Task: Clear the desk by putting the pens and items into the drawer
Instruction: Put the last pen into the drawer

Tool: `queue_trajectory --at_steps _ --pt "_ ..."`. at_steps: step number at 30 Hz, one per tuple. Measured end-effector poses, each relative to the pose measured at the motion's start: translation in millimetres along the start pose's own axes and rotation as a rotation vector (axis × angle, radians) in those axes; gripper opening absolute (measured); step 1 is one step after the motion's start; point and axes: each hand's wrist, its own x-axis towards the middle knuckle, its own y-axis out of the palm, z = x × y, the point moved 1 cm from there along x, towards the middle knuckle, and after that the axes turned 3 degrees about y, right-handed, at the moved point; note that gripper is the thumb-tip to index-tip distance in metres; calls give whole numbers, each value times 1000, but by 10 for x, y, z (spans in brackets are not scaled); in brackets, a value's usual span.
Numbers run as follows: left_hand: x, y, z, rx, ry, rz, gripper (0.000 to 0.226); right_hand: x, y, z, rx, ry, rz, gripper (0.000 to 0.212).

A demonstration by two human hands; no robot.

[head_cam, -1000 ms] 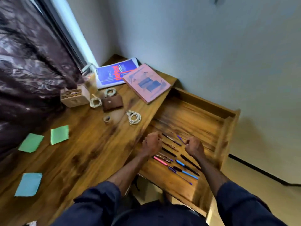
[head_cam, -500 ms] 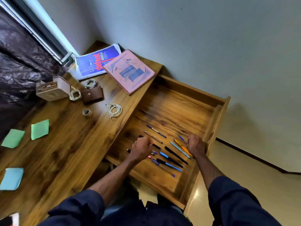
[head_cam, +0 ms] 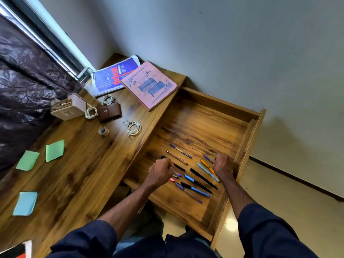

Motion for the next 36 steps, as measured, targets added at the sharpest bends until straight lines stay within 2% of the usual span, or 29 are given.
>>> queue_trajectory --at_steps 3,7,12,17,28,32,36 --pt "11 -84 8 -6 -20 -24 12 -4 -120 163 121 5 -67 22" --pt "47 -263 57 -30 7 -51 11 -100 -456 511 276 -12 -200 19" --pt "154 -645 198 -83 65 -142 8 -279 -901 1068 356 -173 -343 13" --pt "170 -1078 483 -143 123 -235 13 -484 -1237 1632 393 -284 -388 6" --pt "36 -1576 1362 -218 -9 -280 14 -1070 -1303 2790 368 -440 -367 8" --pt "-195 -1639 1712 -250 -134 -240 13 -1197 -1062 3109 335 -511 -310 16" --pt "-459 -1597 2126 -243 -219 -172 26 -1301 -797 3422 316 -540 -225 17"
